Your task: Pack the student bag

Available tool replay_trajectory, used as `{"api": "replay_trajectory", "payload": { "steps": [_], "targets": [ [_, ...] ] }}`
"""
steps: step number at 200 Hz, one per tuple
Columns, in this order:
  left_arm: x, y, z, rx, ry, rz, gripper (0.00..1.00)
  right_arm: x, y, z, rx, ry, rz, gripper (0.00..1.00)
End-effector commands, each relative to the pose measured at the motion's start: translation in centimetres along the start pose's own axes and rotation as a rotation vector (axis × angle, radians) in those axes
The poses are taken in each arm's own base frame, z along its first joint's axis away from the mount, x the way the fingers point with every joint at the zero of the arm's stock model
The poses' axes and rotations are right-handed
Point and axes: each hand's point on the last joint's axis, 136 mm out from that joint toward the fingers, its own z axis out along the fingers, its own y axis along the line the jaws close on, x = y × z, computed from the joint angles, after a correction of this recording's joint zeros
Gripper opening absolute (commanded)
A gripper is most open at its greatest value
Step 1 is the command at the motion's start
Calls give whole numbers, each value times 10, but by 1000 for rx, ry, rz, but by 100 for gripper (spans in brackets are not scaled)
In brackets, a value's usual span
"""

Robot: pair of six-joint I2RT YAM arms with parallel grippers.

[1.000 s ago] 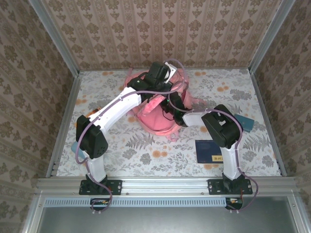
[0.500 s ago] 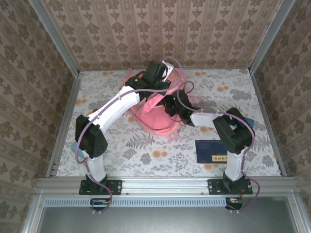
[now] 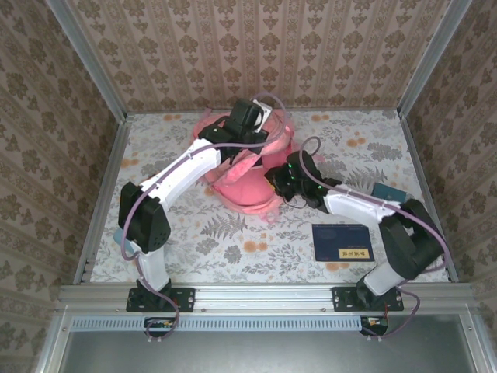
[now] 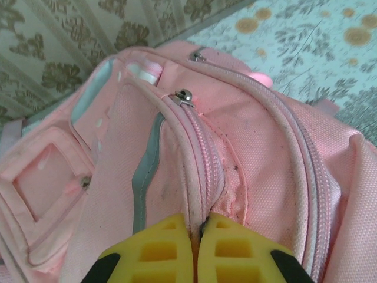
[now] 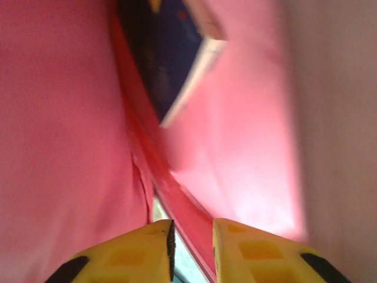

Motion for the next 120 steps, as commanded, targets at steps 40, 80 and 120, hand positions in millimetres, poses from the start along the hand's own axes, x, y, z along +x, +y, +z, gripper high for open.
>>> {"api": "replay_trajectory", "payload": {
  "steps": [40, 80, 120],
  "targets": [
    [37, 34, -16, -39, 7, -126, 0, -30, -84, -99, 396, -235, -276, 60],
    [71, 16, -32, 52, 59, -168, 3, -61, -143, -138, 619, -335, -253, 81],
    [85, 9, -53, 100, 90, -248, 45, -72, -191, -134, 663, -295, -104, 87]
  ]
}}
